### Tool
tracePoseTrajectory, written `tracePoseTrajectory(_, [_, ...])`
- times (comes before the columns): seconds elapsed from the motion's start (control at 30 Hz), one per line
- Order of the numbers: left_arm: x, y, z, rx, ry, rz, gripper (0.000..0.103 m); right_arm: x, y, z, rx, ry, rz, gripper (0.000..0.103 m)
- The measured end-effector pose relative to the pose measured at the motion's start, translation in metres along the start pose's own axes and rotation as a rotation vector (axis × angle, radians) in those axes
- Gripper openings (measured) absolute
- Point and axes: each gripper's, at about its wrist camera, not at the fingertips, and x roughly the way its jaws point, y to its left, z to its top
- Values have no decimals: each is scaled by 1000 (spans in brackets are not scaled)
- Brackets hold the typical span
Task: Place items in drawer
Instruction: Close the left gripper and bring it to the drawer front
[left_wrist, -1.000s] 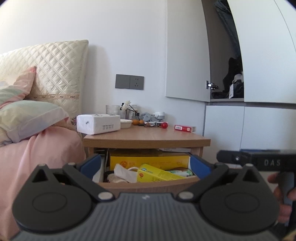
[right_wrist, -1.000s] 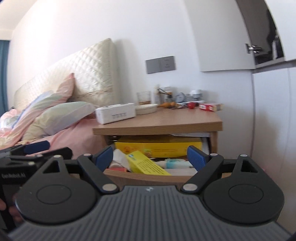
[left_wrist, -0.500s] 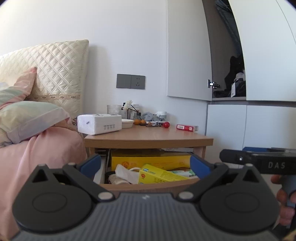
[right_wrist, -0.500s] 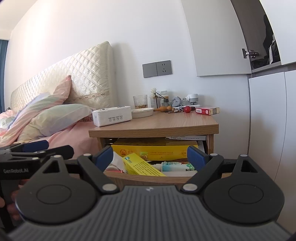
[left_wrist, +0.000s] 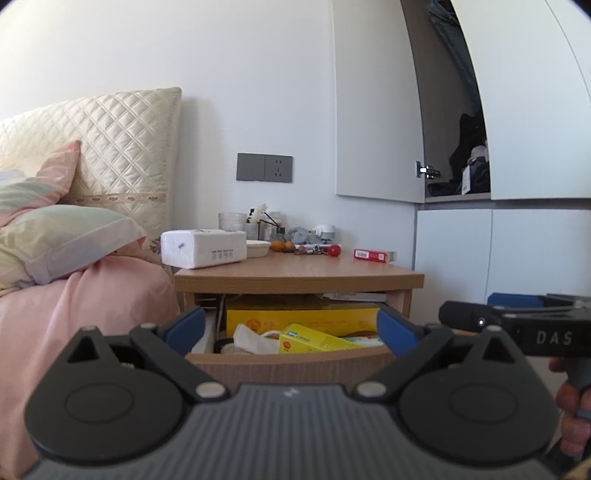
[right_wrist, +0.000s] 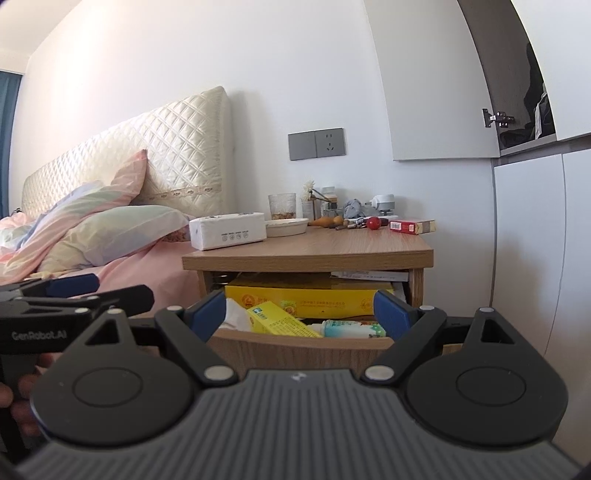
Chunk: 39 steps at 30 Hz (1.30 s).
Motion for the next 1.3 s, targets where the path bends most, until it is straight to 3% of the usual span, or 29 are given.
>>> tracePoseTrajectory(0.07, [-2, -1, -1, 4, -6, 2, 93, -3, 2, -2, -3, -1, -2, 88])
tracePoseTrajectory(0.13, [-4, -1, -2, 9, -11, 3, 90, -5, 4, -5, -7, 2, -3, 77])
tracePoseTrajectory(0.27, [-4, -3, -3, 23, 2, 1, 75, -6, 2, -6, 14, 22, 3, 64])
tracePoseTrajectory(0.33, [-4, -4, -3, 28, 6, 4, 72, -8, 0, -5, 28, 18, -13, 47])
tracePoseTrajectory(0.43, [-3, -4, -4, 33, 9, 9, 64, -8, -1, -5, 27, 22, -9, 32])
tracePoseTrajectory(0.63, [-4, -4, -7, 38, 13, 6, 44, -8, -1, -5, 20, 34, 7, 24])
tracePoseTrajectory(0.87, [-1, -7, -13, 40, 43, 8, 14, -6, 0, -6, 29, 50, -9, 23])
tracePoseTrajectory(1.13, [9, -2, -16, 40, 104, 53, 8, 4, -8, -8, 38, 98, -18, 17])
tracePoseTrajectory(1.3, [15, 9, -15, 20, 139, 79, 3, -2, -12, -8, 72, 22, -68, 17])
